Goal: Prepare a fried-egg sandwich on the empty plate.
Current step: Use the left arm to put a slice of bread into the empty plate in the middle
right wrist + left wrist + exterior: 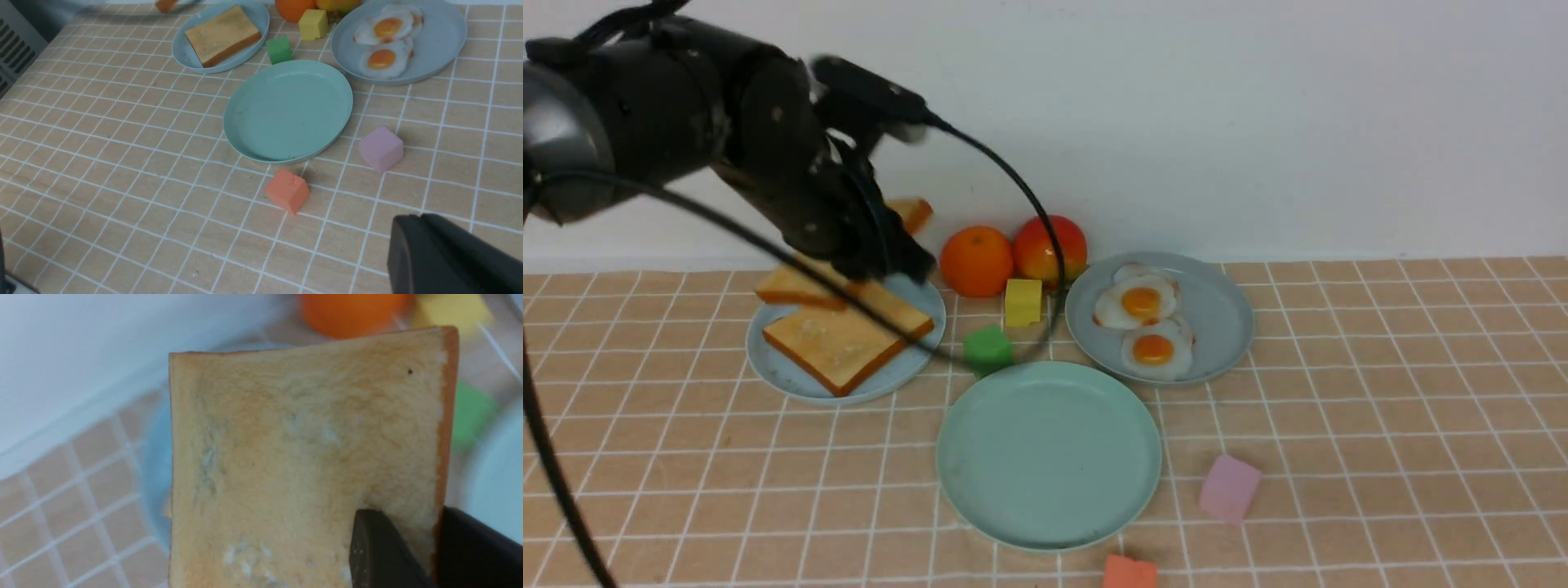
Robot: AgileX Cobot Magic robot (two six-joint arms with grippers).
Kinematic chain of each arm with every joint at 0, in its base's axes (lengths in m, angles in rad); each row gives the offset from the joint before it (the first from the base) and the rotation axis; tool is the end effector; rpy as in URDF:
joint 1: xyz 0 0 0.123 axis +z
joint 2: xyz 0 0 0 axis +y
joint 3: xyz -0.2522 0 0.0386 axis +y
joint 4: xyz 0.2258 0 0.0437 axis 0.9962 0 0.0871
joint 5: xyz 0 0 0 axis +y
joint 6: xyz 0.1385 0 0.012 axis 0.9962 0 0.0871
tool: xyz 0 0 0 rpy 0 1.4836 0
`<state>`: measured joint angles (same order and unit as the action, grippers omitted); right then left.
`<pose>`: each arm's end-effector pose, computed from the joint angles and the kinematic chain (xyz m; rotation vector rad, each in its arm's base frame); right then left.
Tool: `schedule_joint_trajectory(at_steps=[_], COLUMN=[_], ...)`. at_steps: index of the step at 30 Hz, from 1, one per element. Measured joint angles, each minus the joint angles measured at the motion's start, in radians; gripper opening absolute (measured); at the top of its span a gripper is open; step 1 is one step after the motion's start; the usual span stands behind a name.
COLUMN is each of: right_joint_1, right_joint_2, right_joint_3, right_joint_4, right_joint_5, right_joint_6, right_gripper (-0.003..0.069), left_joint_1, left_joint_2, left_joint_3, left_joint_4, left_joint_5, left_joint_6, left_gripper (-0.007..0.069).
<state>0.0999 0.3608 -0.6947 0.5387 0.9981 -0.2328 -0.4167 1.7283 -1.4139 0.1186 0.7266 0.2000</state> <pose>0.0799 0.0683 0.3026 -0.2943 2.0505 0.5725 0.3578 -0.1464 0.2249 0.8399 2.3732 0.0473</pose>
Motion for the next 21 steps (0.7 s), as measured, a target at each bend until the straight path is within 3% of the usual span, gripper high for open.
schedule_joint_trajectory(at_steps=[1, 2, 3, 4, 8, 21], right_joint_1=[0.0, 0.0, 0.0, 0.0, 0.0, 0.0], right_joint_2=[0.0, 0.0, 0.0, 0.0, 0.0, 0.0], right_joint_3=[0.0, 0.0, 0.0, 0.0, 0.0, 0.0], right_joint_4=[0.0, 0.001, 0.001, 0.001, 0.001, 0.003], right_joint_5=[0.0, 0.0, 0.0, 0.0, 0.0, 0.081], right_joint_6=[0.0, -0.001, -0.001, -0.001, -0.001, -0.001], right_gripper=[0.0034, 0.0036, 0.0036, 0.0036, 0.0041, 0.0057], left_joint_1=[0.0, -0.084, -0.095, -0.174, -0.316, -0.346], left_joint_2=[0.0, -0.02, -0.022, -0.029, -0.017, 0.088], left_joint_3=[0.007, 0.069, 0.069, 0.122, 0.209, 0.219], left_joint_4=[0.0, -0.022, -0.025, -0.043, -0.062, 0.044], left_joint_5=[0.0, -0.002, -0.004, -0.019, -0.108, -0.232], left_joint_6=[0.011, 0.115, 0.115, 0.186, 0.232, 0.164], left_gripper=[0.0176, 0.0174, 0.0174, 0.0174, 0.0174, 0.0167])
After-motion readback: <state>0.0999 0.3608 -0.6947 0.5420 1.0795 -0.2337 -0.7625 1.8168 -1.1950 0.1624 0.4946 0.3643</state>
